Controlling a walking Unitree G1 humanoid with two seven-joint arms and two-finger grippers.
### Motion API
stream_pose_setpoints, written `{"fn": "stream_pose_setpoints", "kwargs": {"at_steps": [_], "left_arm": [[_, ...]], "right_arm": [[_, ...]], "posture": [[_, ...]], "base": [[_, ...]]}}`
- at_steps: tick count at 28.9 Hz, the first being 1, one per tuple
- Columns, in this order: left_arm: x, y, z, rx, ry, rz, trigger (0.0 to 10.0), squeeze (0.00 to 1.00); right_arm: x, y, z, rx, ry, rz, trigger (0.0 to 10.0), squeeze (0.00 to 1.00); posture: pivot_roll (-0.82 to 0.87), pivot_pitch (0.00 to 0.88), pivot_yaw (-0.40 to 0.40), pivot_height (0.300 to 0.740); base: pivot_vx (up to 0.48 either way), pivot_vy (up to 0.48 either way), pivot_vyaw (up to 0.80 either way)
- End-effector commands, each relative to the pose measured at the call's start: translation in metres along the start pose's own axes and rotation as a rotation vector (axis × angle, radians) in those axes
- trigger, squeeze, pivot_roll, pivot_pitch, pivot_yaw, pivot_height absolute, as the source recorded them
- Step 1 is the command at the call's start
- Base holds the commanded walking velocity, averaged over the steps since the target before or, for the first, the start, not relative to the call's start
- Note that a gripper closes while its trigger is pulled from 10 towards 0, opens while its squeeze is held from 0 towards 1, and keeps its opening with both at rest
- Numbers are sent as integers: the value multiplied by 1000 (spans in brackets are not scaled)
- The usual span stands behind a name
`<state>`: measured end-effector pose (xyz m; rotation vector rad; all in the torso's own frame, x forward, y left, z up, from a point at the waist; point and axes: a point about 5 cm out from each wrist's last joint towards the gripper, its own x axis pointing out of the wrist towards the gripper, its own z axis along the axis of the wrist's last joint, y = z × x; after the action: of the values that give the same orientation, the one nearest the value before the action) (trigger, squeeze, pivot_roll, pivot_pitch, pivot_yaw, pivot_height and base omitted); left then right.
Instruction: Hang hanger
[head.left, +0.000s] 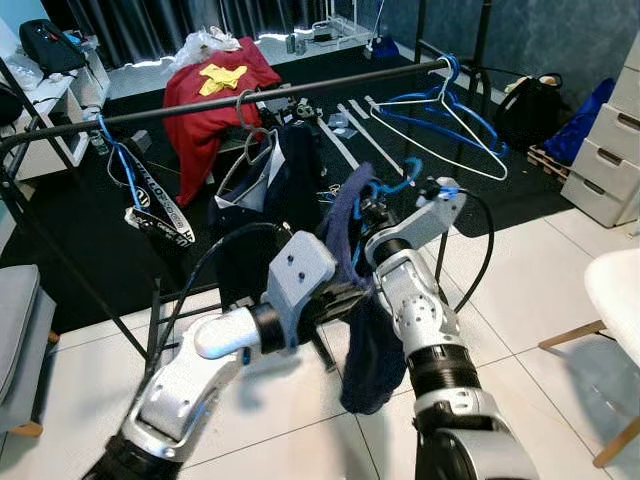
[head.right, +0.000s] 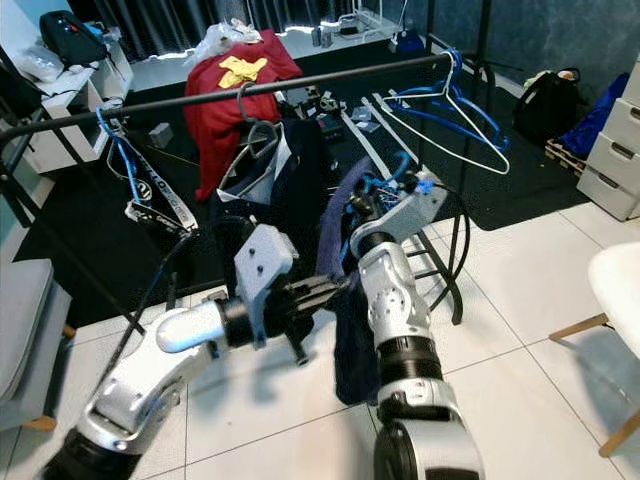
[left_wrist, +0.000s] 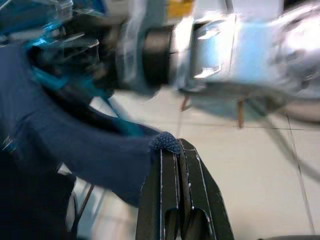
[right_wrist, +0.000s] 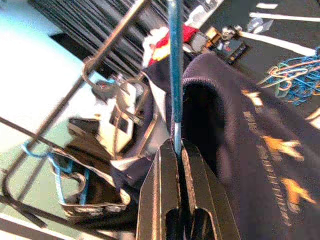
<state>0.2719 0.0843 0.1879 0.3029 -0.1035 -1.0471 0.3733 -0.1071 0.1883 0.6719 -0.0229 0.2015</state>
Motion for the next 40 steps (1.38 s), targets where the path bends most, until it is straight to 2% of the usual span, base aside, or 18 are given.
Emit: {"fn": "stream_pose_setpoints", "kwargs": {"at_steps": [1, 2, 5, 11, 12, 14, 17, 22, 24, 26, 30, 32, 37, 40], "left_arm": [[-12, 1, -16, -2, 103, -38, 0, 0], [-12, 1, -16, -2, 103, -38, 0, 0], [-23, 2, -26, -2, 187, -66, 0, 0], [-25, 6, -27, 5, 200, -38, 0, 0], [-21, 10, -24, -20, 177, 5, 0, 0], [-21, 10, -24, -20, 177, 5, 0, 0], [-2, 3, -2, -130, 19, 9, 0, 0], [8, 0, 9, -147, -47, -10, 0, 0], [8, 0, 9, -147, -47, -10, 0, 0], [13, 3, 9, -123, -43, -6, 0, 0], [16, 8, 4, -105, -9, 19, 0, 0], [19, 17, 4, -122, 12, 73, 0, 0], [24, 21, 11, -173, -8, 106, 0, 0], [26, 25, 12, -175, -5, 138, 0, 0]], "right_arm": [[-2, 12, 6, -39, 3, 71, 10000, 0], [-2, 12, 6, -39, 3, 71, 10000, 0], [-4, 9, 12, -109, 11, 93, 10000, 0], [-4, 7, 12, -128, 22, 96, 10000, 0], [-4, 9, 10, -142, 40, 108, 10000, 0], [-4, 9, 10, -142, 40, 108, 10000, 0], [-6, 12, -4, -155, 84, 99, 10000, 0], [-8, 17, -11, -146, 118, 99, 10000, 0], [-8, 17, -11, -146, 118, 99, 10000, 0], [-13, 25, -20, -146, 174, 139, 10000, 0], [-16, 31, -27, -152, 226, 179, 10000, 0], [-20, 27, -35, -168, 262, 161, 10000, 0], [-23, 20, -42, -174, 286, 121, 10000, 0], [-25, 21, -47, -180, 316, 131, 10000, 0]], "posture": [[-57, 77, 73, 740], [-57, 77, 73, 740], [-57, 83, 70, 740], [-55, 85, 69, 740], [-56, 85, 69, 740], [-56, 85, 69, 740], [-59, 85, 71, 740], [-57, 86, 69, 740], [-57, 86, 69, 740], [-58, 85, 69, 740], [-61, 85, 72, 740], [-61, 86, 75, 740], [-61, 86, 76, 740], [-63, 87, 79, 740]], "base": [[0, 0, 0], [0, 0, 0], [0, 0, 0], [0, 0, 0], [0, 0, 0], [0, 0, 0], [0, 0, 0], [0, 0, 0], [0, 0, 0], [0, 0, 0], [0, 0, 0], [0, 0, 0], [0, 0, 0], [0, 0, 0]]}}
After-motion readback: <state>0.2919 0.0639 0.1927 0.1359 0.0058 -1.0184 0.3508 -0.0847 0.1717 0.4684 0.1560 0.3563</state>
